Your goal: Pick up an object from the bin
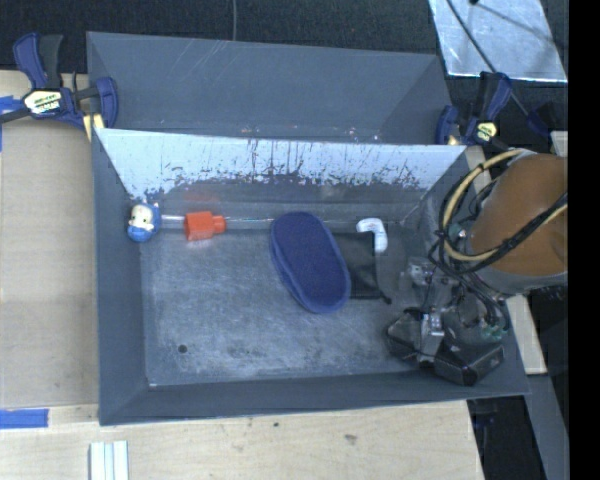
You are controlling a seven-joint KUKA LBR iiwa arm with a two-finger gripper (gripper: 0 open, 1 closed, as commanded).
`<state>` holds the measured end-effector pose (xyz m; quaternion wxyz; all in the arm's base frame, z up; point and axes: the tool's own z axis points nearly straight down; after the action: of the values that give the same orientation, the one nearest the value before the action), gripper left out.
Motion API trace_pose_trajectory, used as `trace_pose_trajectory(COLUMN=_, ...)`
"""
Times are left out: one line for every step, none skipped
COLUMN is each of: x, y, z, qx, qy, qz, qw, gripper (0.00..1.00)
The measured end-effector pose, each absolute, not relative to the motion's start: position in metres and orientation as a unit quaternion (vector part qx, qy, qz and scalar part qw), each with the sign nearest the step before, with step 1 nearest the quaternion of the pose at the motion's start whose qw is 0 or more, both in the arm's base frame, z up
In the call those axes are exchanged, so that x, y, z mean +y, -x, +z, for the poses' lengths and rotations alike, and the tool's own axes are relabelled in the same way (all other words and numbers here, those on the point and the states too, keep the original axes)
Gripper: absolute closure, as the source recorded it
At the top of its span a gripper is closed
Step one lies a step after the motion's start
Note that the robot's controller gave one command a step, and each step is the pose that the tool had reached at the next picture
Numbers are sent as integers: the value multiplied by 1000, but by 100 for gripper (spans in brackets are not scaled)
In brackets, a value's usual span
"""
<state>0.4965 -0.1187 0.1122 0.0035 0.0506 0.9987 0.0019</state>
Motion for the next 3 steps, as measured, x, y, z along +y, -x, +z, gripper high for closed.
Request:
trace_pose_trajectory(x=-132, y=-489, z=92, qx=999, qy=-45, qz=1, qw=3, gripper=0)
trace_pose_trajectory(x=-140, y=-490, z=71, qx=1000, qy=23, qz=14, qw=-3, gripper=0)
trace_pose_trajectory(x=-99, y=-551, z=71, qx=999, qy=-41, qz=1, qw=4, gripper=0)
